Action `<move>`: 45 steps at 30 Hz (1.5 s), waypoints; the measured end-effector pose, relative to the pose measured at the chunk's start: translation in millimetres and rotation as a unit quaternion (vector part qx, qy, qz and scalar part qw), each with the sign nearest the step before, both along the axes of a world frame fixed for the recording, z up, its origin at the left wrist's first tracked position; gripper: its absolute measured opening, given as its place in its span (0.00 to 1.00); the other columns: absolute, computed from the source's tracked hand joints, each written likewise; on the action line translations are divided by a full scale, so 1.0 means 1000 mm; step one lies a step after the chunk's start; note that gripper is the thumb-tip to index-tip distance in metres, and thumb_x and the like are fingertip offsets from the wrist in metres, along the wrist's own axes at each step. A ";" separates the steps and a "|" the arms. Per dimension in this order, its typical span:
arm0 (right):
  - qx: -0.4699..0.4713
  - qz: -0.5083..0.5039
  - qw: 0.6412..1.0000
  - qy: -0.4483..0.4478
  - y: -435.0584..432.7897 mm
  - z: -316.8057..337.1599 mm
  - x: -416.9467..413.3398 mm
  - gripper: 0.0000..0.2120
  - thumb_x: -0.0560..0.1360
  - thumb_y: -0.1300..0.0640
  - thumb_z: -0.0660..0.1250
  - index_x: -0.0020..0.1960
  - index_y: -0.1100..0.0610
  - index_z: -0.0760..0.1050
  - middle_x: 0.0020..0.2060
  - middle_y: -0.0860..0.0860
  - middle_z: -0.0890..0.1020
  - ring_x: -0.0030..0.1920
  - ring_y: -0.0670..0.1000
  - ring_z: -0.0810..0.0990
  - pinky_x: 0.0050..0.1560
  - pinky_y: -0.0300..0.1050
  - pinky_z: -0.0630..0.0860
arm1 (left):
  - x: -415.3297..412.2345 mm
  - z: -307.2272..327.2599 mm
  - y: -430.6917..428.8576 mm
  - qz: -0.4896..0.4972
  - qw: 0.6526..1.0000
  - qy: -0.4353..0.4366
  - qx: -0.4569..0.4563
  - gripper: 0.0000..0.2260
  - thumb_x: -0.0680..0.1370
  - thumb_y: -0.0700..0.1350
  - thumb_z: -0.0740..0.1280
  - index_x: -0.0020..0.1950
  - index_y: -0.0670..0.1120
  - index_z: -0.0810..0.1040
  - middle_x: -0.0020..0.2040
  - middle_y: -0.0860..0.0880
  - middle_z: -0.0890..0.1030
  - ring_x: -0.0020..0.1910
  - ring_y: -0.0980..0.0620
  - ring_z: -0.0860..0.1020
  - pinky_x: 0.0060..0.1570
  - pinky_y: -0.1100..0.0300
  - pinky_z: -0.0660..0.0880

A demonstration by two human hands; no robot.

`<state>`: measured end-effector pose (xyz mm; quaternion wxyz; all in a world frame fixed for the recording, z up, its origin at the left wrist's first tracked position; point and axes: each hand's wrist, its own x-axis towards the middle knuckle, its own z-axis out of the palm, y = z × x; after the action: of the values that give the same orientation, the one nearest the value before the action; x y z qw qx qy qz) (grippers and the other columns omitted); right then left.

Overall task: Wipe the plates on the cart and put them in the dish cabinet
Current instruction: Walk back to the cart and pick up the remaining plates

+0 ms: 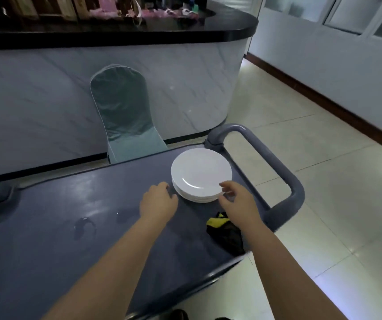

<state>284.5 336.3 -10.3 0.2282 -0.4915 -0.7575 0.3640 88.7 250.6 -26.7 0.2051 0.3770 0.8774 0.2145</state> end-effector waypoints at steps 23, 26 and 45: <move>-0.269 0.006 0.962 -0.034 0.173 -0.073 -0.023 0.19 0.75 0.53 0.70 0.64 0.54 0.71 0.55 0.50 0.78 0.54 0.52 0.78 0.54 0.48 0.75 | -0.026 -0.056 0.144 0.352 0.836 -0.417 0.064 0.17 0.71 0.42 0.72 0.57 0.41 0.74 0.50 0.42 0.80 0.45 0.41 0.80 0.44 0.50 0.79; -0.292 0.003 0.957 -0.001 0.179 -0.074 -0.020 0.17 0.74 0.56 0.72 0.60 0.52 0.70 0.55 0.50 0.78 0.54 0.52 0.78 0.56 0.48 0.76 | -0.032 -0.050 0.144 0.381 0.802 -0.454 0.075 0.11 0.71 0.43 0.73 0.50 0.42 0.77 0.45 0.44 0.81 0.40 0.43 0.80 0.39 0.55 0.76; -0.466 -0.037 0.871 0.150 0.192 -0.073 -0.008 0.20 0.76 0.67 0.68 0.66 0.60 0.68 0.58 0.54 0.78 0.53 0.56 0.81 0.42 0.47 0.81 | -0.024 -0.036 0.124 0.296 0.800 -0.508 0.120 0.12 0.74 0.34 0.67 0.58 0.37 0.78 0.50 0.41 0.83 0.45 0.43 0.81 0.41 0.51 0.80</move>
<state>276.4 528.4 -83.7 0.0975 -0.5079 -0.4379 0.7354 65.1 374.4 -62.6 0.5013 -0.0422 0.6835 0.5289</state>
